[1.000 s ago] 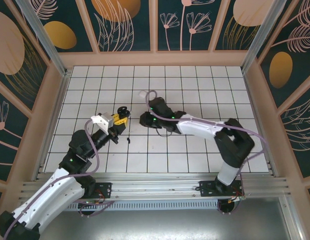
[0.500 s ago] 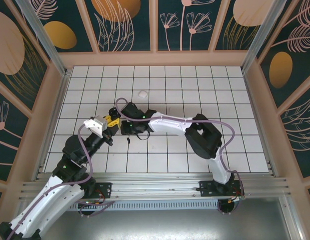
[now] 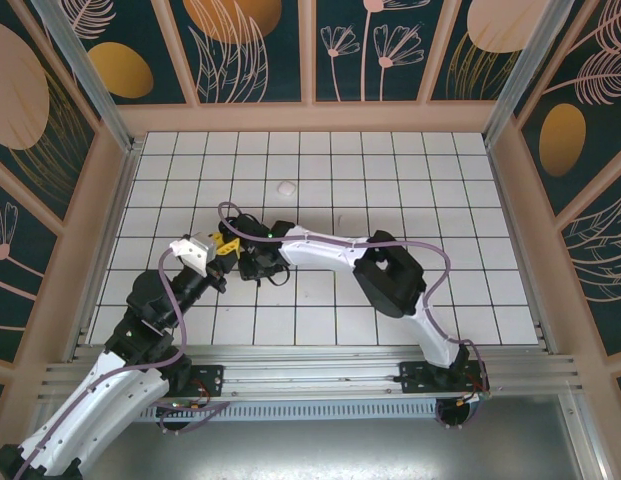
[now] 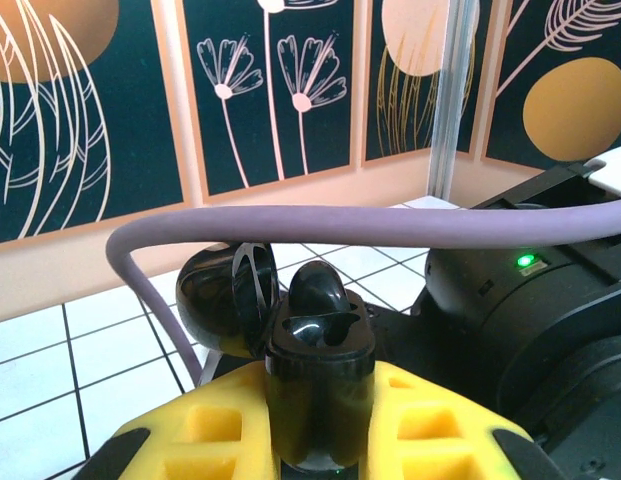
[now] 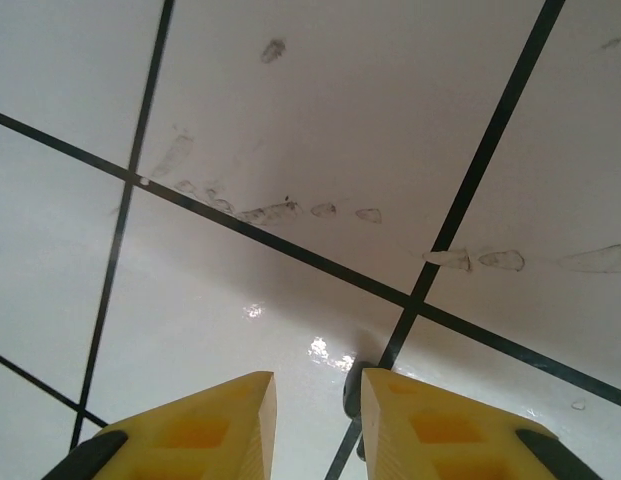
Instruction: Insert the wireless bluetooth earbuds into the charging case
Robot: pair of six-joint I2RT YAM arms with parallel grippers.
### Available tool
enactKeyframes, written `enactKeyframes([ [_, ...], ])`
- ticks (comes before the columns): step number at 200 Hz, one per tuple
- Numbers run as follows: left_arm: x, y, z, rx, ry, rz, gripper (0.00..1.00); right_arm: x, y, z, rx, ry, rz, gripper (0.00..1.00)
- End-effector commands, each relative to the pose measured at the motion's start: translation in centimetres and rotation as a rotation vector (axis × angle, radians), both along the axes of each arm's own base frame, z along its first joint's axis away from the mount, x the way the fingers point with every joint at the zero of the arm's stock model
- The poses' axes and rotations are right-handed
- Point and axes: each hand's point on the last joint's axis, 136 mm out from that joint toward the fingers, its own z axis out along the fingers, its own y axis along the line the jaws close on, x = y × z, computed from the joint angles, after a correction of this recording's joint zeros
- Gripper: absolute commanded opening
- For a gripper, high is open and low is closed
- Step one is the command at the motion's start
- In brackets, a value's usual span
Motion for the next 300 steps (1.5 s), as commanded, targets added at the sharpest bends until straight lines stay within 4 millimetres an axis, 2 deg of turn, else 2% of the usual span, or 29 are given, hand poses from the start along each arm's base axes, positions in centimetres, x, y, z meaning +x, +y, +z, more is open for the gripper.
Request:
enactKeyframes([
  [1,-0.3,0.5,2.2,-0.023,-0.053,0.012,0.0,-0.3,-0.6,-1.1,-0.086,-0.007,0.024,0.28],
  [115,-0.3,0.4,2.3,-0.023,-0.058,0.007,0.0,-0.8,-1.4,-2.8,-0.237,-0.026,0.041,0.28],
  [152,-0.3,0.2,2.1,-0.02,-0.055,0.001,0.0,-0.9,-1.6,-3.4,-0.257,-0.026,0.042,0.25],
  [214,-0.2,-0.3,1.8,-0.027,-0.054,-0.021,0.0,0.3,-2.6,-2.0,-0.294,-0.092,0.018,0.14],
  [234,-0.2,-0.6,1.9,-0.04,-0.057,-0.038,0.0,1.1,-4.1,-1.0,-0.305,-0.127,-0.016,0.13],
  [254,-0.2,-1.1,1.9,-0.051,-0.053,-0.06,0.0,1.9,-6.6,-0.4,-0.316,-0.138,-0.057,0.12],
  [300,0.0,-3.2,1.0,-0.085,-0.03,-0.158,0.0,3.6,-15.7,-0.1,-0.381,-0.141,-0.203,0.12],
])
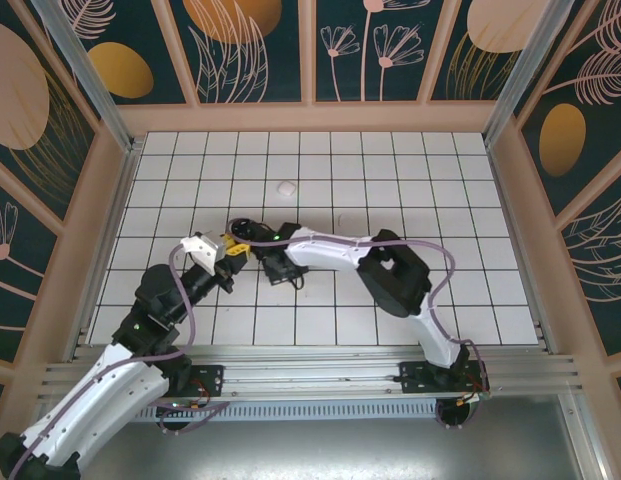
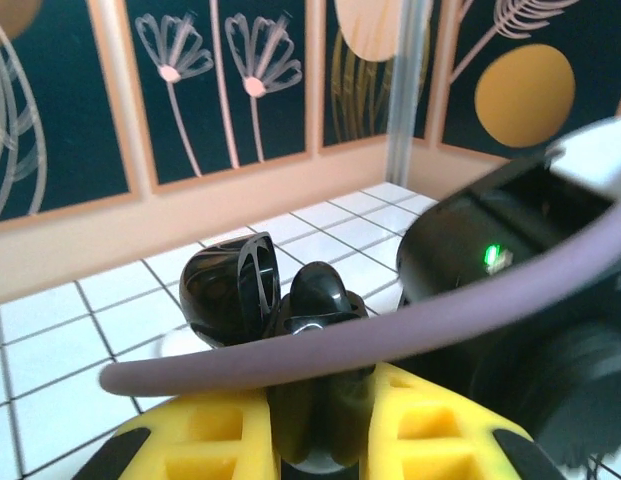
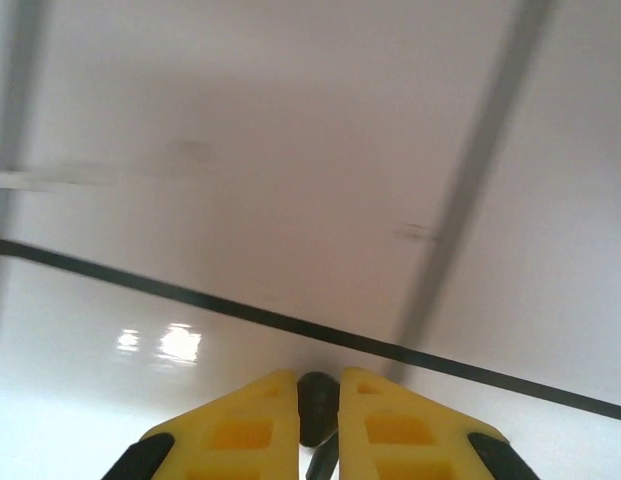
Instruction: Insert the wireless bluetooth earbuds into the charging case
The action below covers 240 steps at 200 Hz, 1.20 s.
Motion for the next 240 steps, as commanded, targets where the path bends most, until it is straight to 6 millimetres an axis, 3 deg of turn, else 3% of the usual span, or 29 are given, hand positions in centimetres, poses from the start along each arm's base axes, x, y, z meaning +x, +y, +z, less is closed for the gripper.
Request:
enactKeyframes([
  [1,-0.2,-0.8,2.2,-0.088,-0.065,-0.047,0.0,2.2,-5.4,1.9,-0.03,-0.065,-0.118,0.12],
  [33,0.1,-2.4,2.0,-0.083,-0.063,-0.121,0.0,3.5,-10.1,4.9,-0.018,-0.151,-0.213,0.11],
  [58,0.6,-3.6,1.9,-0.075,-0.052,-0.166,0.0,4.5,-11.9,9.7,0.055,-0.264,-0.264,0.11],
  [100,0.3,-5.4,2.4,-0.094,-0.066,-0.266,0.0,4.9,-12.5,16.1,0.22,-0.389,-0.254,0.11],
  [120,0.6,-6.0,2.3,-0.094,-0.044,-0.289,0.0,4.4,-11.9,17.8,0.31,-0.42,-0.203,0.13],
  [141,1.2,-6.5,1.6,-0.082,0.001,-0.293,0.0,4.2,-13.2,15.1,0.287,-0.372,-0.23,0.14],
  [179,2.3,-6.5,-0.5,-0.062,0.076,-0.251,0.0,2.2,-14.8,4.4,0.154,-0.087,-0.256,0.14],
  [199,2.3,-6.7,-0.9,-0.071,0.094,-0.26,0.0,0.8,-15.6,0.0,0.062,0.019,-0.264,0.14],
  [219,2.4,-6.7,-1.1,-0.068,0.1,-0.257,0.0,0.0,-15.6,-2.4,0.032,0.082,-0.259,0.16],
  [240,2.4,-6.6,-1.6,-0.051,0.108,-0.253,0.0,0.0,-15.4,-2.7,0.033,0.089,-0.262,0.22],
])
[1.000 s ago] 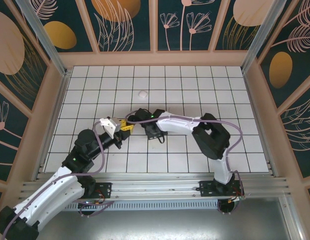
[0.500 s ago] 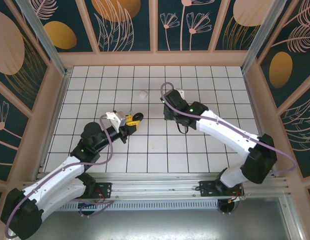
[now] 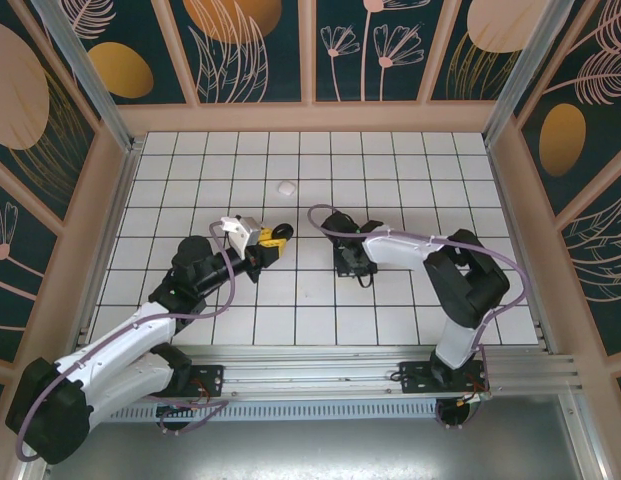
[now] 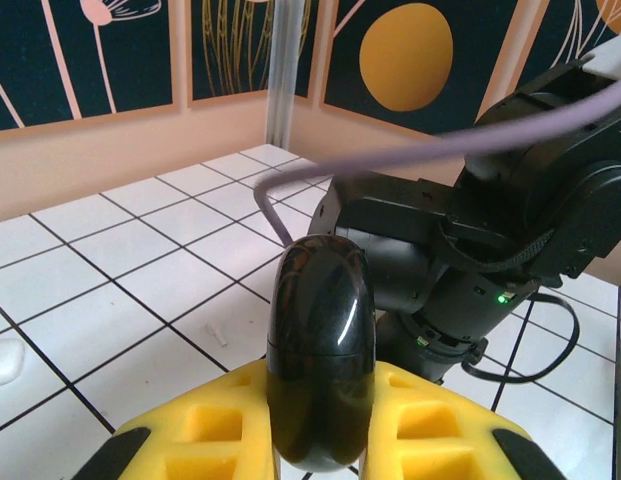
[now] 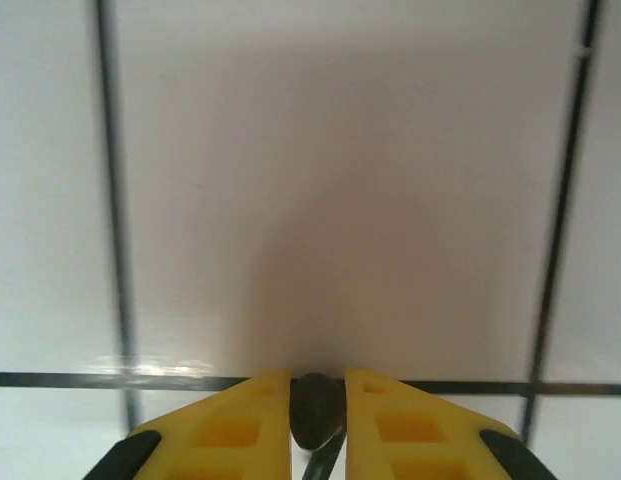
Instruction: Insert the wireless bluetooth earbuds into the charging case
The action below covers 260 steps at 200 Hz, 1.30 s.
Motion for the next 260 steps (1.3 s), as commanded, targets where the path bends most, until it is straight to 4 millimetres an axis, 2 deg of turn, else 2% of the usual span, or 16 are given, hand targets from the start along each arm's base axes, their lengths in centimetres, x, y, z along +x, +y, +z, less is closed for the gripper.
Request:
enactKeyframes([
  [1,0.2,0.0,1.1,-0.021,-0.022,0.005,0.0,-1.5,-0.3,-1.8,-0.011,0.08,-0.003,0.22],
  [46,0.4,0.0,0.6,-0.014,-0.018,0.008,0.0,-0.5,-0.3,1.3,0.003,0.015,-0.01,0.39],
  [62,0.4,0.0,0.6,-0.014,-0.018,0.008,0.0,-0.1,-0.4,2.9,0.005,-0.015,-0.015,0.42],
  [78,0.3,-0.1,0.6,-0.012,-0.023,0.0,0.0,0.5,-0.6,5.5,0.016,-0.078,-0.019,0.42],
  [102,-0.4,-0.7,1.0,-0.018,-0.038,-0.059,0.0,1.7,-0.2,11.8,0.128,-0.265,0.011,0.41],
  [122,-1.4,-1.6,2.1,-0.046,-0.054,-0.145,0.0,1.3,1.4,18.9,0.374,-0.485,0.107,0.41],
  [135,-2.1,-2.2,3.0,-0.07,-0.059,-0.202,0.0,-0.3,2.9,23.9,0.584,-0.628,0.22,0.49],
  [145,-2.5,-2.5,3.7,-0.089,-0.062,-0.24,0.0,-3.0,4.8,27.6,0.782,-0.712,0.395,0.58],
  [151,-2.7,-2.7,4.1,-0.1,-0.063,-0.26,0.0,-4.7,5.4,29.1,0.863,-0.757,0.48,0.63],
  [157,-2.9,-2.9,4.4,-0.111,-0.063,-0.278,0.0,-5.4,5.4,30.3,0.905,-0.806,0.503,0.69],
  [167,-3.3,-3.1,5.0,-0.127,-0.065,-0.31,0.0,-6.1,5.2,31.1,0.92,-0.849,0.524,0.72],
  [180,-3.6,-3.3,5.4,-0.141,-0.061,-0.34,0.0,-6.5,5.4,31.1,0.908,-0.844,0.555,0.72],
  [222,-4.3,-3.8,6.0,-0.161,-0.038,-0.402,0.0,-7.5,8.6,30.0,0.885,-0.739,0.687,0.72],
  [239,-4.5,-3.8,6.2,-0.173,-0.038,-0.409,0.0,-7.3,9.8,29.3,0.856,-0.712,0.711,0.72],
  [260,-4.6,-3.8,6.4,-0.175,-0.036,-0.418,0.0,-6.3,10.1,28.9,0.823,-0.707,0.69,0.72],
])
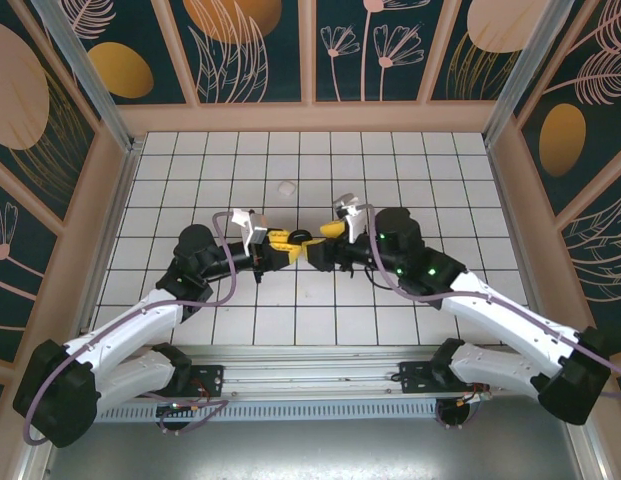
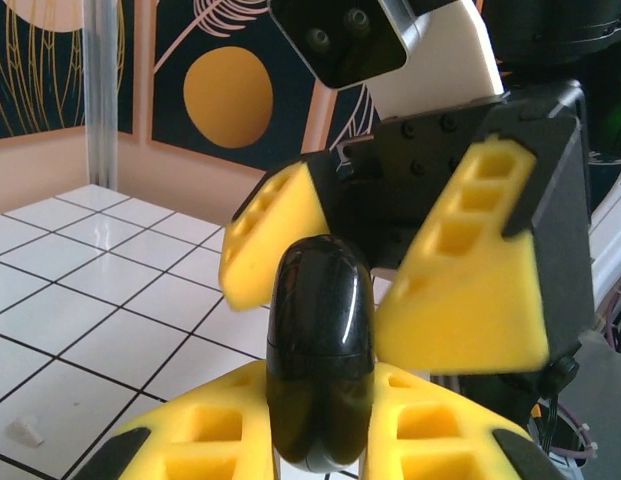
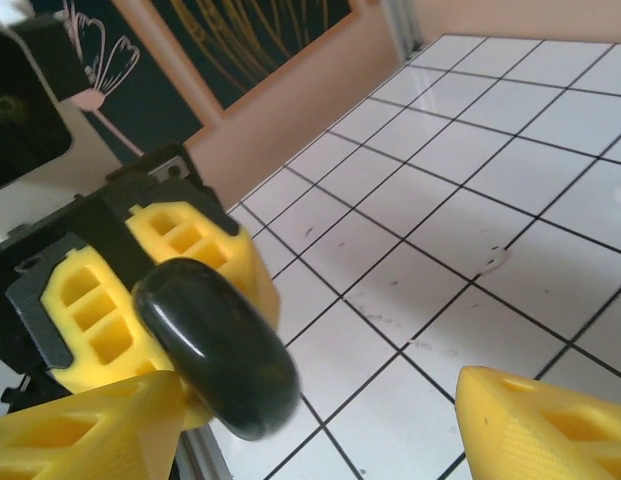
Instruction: Insert the wireless bluetooth earbuds into the charging case
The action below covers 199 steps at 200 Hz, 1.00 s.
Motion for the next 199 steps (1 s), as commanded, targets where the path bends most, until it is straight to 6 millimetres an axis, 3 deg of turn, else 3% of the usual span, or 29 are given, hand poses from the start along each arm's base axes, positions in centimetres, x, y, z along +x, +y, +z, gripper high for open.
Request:
enactKeyframes([
  [1,-0.9,-0.2,2.5,-0.055,-0.05,-0.057,0.0,0.5,0.6,2.0,0.004,-0.061,0.007,0.72],
  [56,-1.3,0.0,2.3,-0.045,-0.048,-0.063,0.0,3.3,-0.9,2.7,0.022,-0.034,-0.108,0.7],
  [108,-1.3,-0.1,1.7,-0.03,-0.041,-0.068,0.0,4.3,-0.2,1.9,0.017,0.02,-0.104,0.69],
  [165,-1.1,-0.2,0.9,-0.013,-0.035,-0.067,0.0,5.6,-1.7,1.5,0.045,0.082,-0.127,0.68],
  [199,-1.0,-0.3,0.7,-0.01,-0.028,-0.069,0.0,5.8,-1.5,0.5,0.036,0.125,-0.127,0.68],
])
